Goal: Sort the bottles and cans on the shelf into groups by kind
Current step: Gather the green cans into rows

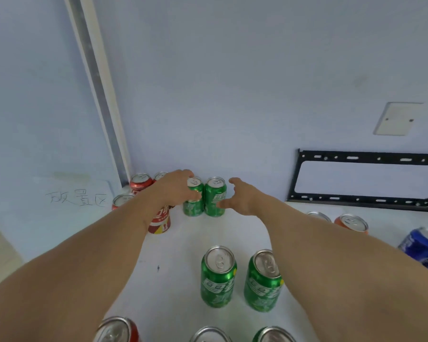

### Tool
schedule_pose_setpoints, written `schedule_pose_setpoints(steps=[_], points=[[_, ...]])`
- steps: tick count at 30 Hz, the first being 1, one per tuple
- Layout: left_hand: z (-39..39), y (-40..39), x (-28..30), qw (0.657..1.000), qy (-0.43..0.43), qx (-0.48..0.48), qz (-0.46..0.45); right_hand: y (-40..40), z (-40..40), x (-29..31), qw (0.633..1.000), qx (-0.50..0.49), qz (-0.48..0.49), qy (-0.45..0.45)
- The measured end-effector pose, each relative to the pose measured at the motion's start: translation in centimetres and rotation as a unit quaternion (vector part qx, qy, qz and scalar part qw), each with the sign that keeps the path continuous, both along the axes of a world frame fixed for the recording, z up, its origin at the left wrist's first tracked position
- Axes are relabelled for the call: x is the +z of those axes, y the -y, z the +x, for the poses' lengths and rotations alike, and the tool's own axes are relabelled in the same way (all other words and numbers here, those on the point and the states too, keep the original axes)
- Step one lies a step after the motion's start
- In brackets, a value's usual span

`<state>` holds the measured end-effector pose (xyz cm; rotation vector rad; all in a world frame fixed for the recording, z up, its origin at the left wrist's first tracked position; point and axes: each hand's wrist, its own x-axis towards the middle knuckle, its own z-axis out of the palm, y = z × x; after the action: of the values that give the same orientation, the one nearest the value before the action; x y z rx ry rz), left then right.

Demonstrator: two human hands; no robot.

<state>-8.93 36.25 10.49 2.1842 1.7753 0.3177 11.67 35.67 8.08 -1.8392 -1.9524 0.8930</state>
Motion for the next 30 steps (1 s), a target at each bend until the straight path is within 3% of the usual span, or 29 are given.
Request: schedule_pose_setpoints(steps=[6, 17, 22, 30], points=[[-0.3, -3.7, -1.4, 0.997, -0.075, -0.027, -0.007, -3.2, -1.2, -1.2, 0.999, -0.024, 0.008, -0.024], [-0.1, -7.2, -4.2, 0.990, -0.119, -0.070, -0.033, -5.9, -3.6, -3.1, 0.997, -0.049, 0.003, -0.053], [-0.2, -7.7, -4.1, 0.993, -0.096, -0.055, -0.048, -4.4, -1.7, -2.5, 0.997, -0.049, -0.016, -0.056], [0.8, -6.4, -2.1, 0.995, -0.014, -0.058, -0.081, -0.5, 2.2, -1.1, 0.973, -0.142, -0.031, -0.181]])
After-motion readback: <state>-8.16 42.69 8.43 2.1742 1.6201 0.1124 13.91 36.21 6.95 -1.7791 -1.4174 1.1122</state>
